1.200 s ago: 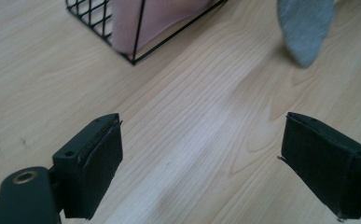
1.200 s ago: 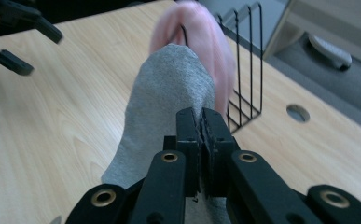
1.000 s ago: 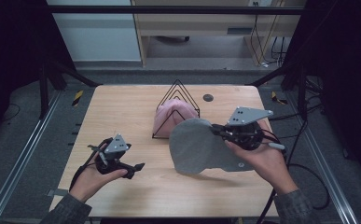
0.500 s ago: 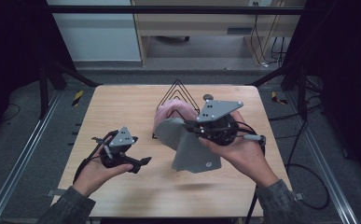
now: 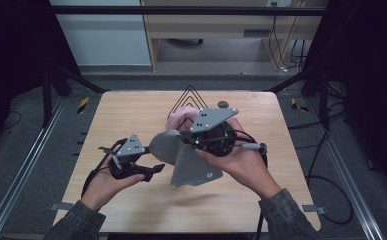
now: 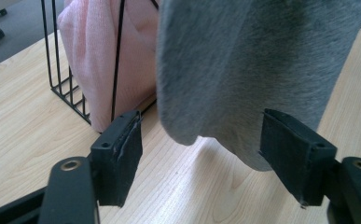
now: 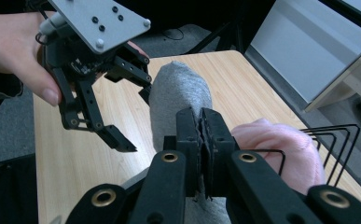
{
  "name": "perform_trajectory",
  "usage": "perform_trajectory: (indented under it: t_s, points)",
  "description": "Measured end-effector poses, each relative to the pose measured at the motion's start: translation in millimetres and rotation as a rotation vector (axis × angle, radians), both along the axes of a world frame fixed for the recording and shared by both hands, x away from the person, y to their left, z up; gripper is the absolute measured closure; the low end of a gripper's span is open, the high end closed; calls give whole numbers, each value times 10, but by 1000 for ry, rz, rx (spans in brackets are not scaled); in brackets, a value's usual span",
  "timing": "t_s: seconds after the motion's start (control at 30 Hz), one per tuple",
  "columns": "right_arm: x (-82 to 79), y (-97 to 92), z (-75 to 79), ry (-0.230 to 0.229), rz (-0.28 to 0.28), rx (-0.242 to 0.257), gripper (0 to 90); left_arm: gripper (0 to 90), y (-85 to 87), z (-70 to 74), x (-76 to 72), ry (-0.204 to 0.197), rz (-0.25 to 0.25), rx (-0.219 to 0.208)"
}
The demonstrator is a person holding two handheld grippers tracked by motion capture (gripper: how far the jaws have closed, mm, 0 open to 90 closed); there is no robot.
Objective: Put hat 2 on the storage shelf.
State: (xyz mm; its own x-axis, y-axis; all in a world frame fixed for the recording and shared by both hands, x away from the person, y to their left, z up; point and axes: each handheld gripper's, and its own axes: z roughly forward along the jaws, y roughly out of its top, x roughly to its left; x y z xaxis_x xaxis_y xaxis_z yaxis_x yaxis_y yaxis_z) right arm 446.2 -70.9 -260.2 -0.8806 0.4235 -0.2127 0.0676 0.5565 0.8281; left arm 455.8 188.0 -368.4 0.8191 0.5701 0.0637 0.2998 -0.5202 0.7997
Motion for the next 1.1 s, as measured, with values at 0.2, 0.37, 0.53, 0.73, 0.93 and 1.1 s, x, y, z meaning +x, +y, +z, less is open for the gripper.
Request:
perform_trajectory:
  t_s: [0.2,0.37,0.53,0.73,0.93,1.1]
  points:
    - [6,60,-36,11,5,0,870,395,-32,-33,37,2,11,8]
    - [15,43,-86,25,2,1,870,629,-76,-118,89,14,-10,19]
    - [69,-78,-208,49,-31,9,870,834,-104,-86,81,19,-13,20]
    - [142,-268,-297,71,-87,40,870,858,-117,120,66,-1,-9,49]
    - [194,-381,-282,74,-121,79,869,859,-143,334,99,-26,4,53]
    - [264,-431,-209,72,-139,104,869,860,-179,534,159,-47,5,69]
